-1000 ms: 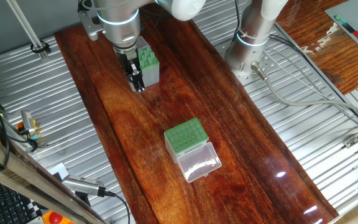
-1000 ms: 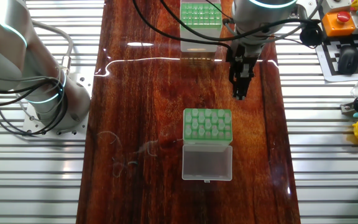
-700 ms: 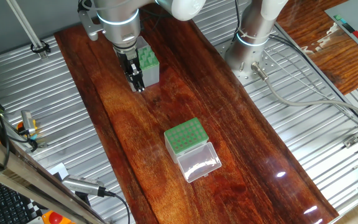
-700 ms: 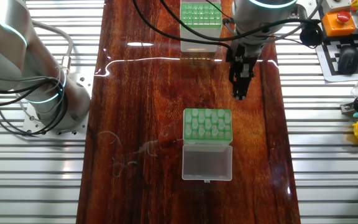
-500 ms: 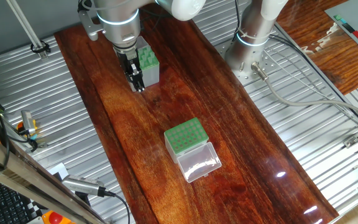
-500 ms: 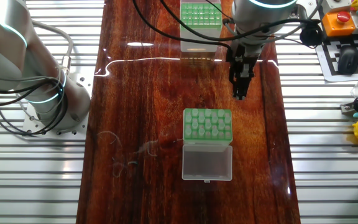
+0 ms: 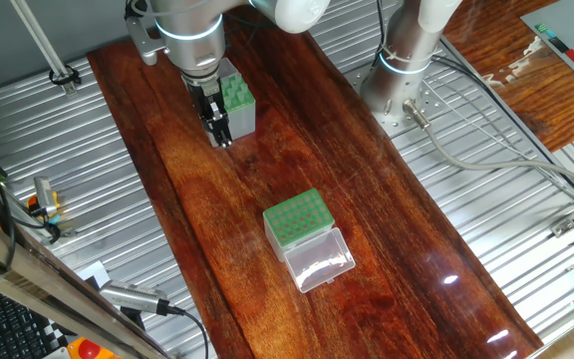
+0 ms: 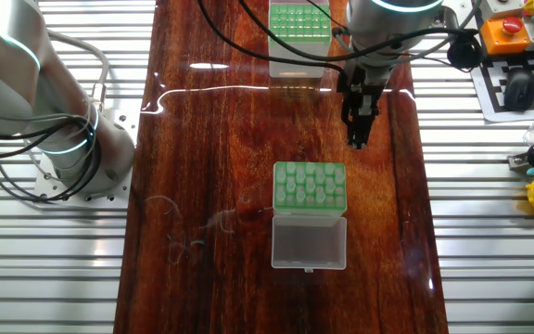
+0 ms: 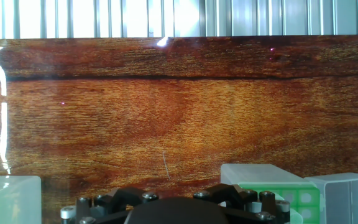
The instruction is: Transfer all large pipette tips from one holder to another
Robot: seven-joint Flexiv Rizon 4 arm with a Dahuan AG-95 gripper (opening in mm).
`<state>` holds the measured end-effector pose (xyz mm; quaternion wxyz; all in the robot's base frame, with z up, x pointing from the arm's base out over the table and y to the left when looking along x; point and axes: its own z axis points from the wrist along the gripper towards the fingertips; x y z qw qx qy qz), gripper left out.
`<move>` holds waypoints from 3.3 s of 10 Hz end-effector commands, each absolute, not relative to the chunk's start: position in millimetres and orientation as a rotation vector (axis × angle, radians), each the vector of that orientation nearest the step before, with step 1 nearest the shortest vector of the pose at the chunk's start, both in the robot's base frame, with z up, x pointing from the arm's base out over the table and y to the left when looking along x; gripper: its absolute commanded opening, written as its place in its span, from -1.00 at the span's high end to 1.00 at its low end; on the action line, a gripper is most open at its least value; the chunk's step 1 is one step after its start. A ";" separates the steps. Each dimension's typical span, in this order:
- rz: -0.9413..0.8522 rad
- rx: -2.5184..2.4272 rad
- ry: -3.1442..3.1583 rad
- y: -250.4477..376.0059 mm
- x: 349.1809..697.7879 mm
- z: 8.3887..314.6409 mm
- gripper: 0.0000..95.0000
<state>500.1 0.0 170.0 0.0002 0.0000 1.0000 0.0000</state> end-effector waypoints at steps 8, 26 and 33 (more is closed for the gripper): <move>0.036 -0.127 3.111 0.0 500.0 170.0 1.00; 0.034 -0.147 3.115 -4.2 496.9 171.0 1.00; 0.033 -0.245 3.112 -79.3 503.9 177.2 1.00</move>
